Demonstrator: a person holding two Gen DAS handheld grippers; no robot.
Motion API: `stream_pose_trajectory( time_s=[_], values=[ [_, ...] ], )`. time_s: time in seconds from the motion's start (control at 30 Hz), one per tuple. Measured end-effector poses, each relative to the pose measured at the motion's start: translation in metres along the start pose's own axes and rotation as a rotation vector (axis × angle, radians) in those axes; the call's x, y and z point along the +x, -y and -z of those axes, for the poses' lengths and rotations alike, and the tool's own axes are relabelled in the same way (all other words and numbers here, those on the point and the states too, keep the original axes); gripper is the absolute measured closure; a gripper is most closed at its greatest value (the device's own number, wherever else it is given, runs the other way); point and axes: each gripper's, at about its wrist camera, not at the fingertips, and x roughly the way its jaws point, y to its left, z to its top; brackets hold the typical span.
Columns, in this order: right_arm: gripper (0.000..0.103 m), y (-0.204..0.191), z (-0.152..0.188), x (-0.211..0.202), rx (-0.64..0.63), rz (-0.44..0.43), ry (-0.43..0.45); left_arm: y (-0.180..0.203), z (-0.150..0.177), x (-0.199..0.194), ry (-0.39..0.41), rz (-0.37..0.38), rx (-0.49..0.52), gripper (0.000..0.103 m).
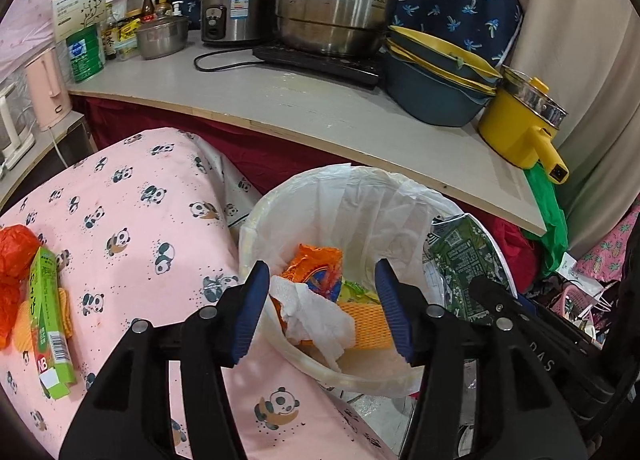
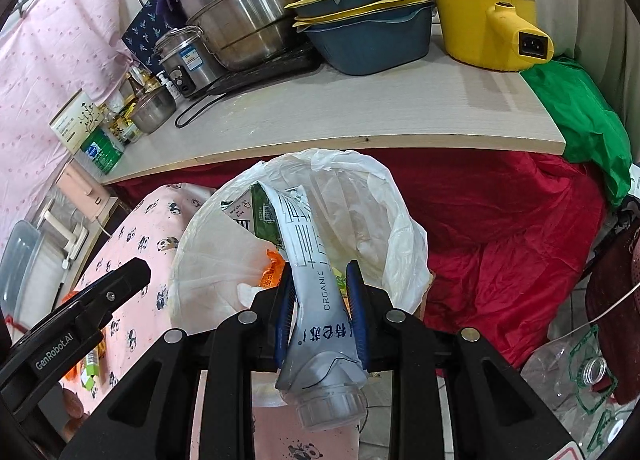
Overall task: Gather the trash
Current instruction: 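Open both grippers to drop the carton and tissue into the wastebasket, then move both open grippers back over the remaining trash on the table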
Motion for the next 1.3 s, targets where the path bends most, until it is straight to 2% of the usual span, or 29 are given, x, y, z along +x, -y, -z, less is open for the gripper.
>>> stream_pose_trajectory(
  time_s=[0.4,0.53,0.8,1.1,1.3],
  values=[
    [0.078,-0.027,-0.008,0.018,-0.053,-0.010,-0.013,-0.028,0.007,-0.004,0.011,-0.068,-0.045,0.051],
    [0.076,-0.040,-0.012,0.020,-0.073,-0.004,0.006,-0.037,0.009,-0.006,0.015,-0.087,-0.057,0.051],
    [0.068,-0.060,-0.016,0.007,-0.086,-0.018,0.051,-0.054,0.016,-0.017,0.033,-0.122,-0.092,0.046],
    [0.066,-0.090,-0.001,-0.005,-0.142,-0.050,0.041,-0.084,0.028,-0.039,0.050,-0.152,-0.159,0.046],
    [0.060,-0.119,0.013,-0.015,-0.195,-0.076,0.041,-0.116,0.041,-0.061,0.067,-0.187,-0.222,0.046]
  ],
)
